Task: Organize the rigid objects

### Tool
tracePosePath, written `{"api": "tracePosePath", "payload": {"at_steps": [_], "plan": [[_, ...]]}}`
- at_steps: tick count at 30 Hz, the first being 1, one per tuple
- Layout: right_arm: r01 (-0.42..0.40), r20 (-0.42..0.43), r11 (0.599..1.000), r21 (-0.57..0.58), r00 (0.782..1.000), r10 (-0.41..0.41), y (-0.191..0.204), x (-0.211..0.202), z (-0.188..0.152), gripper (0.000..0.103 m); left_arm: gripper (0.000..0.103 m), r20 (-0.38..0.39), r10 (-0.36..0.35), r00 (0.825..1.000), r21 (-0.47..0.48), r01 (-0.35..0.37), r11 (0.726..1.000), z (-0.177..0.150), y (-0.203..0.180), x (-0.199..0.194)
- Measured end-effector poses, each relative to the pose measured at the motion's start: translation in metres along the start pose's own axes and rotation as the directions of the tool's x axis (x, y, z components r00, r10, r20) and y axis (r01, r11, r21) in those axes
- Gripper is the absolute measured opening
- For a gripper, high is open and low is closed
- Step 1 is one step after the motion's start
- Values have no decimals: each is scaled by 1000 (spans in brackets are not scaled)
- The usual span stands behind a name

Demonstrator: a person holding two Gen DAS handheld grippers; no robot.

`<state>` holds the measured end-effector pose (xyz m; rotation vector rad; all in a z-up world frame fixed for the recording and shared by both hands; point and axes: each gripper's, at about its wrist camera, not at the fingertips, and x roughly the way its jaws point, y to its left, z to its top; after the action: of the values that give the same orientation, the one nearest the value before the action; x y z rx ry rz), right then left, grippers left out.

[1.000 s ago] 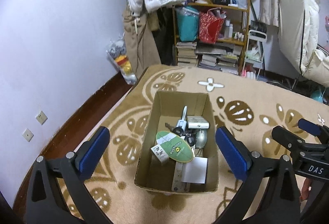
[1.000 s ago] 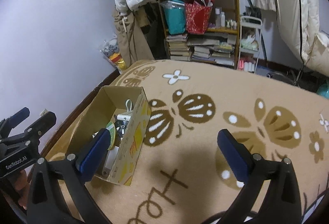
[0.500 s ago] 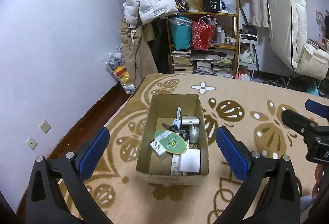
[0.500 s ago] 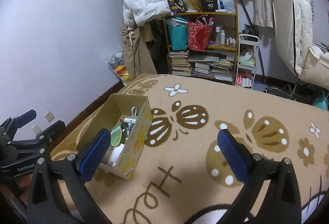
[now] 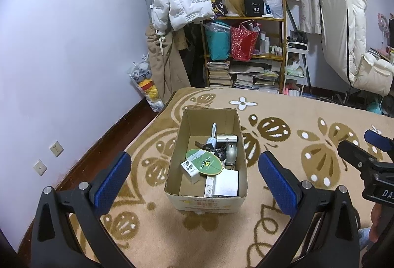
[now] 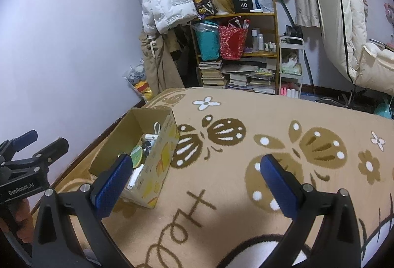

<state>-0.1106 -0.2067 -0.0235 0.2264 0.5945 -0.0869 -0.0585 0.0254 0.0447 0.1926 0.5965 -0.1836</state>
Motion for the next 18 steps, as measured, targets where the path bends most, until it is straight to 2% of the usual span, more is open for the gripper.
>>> {"api": "tracePosePath", "payload": {"at_steps": [12,18], "plan": [[16,-27,1000,1,1000,-16,-2,8,-9,103,102,-42,11,999,27,-10,1000,-7,-10,10],[16,-28,1000,3,999,-16,-2,9,-10,103,102,-35,15,999,40,-14,999,-8,-12,10]]}}
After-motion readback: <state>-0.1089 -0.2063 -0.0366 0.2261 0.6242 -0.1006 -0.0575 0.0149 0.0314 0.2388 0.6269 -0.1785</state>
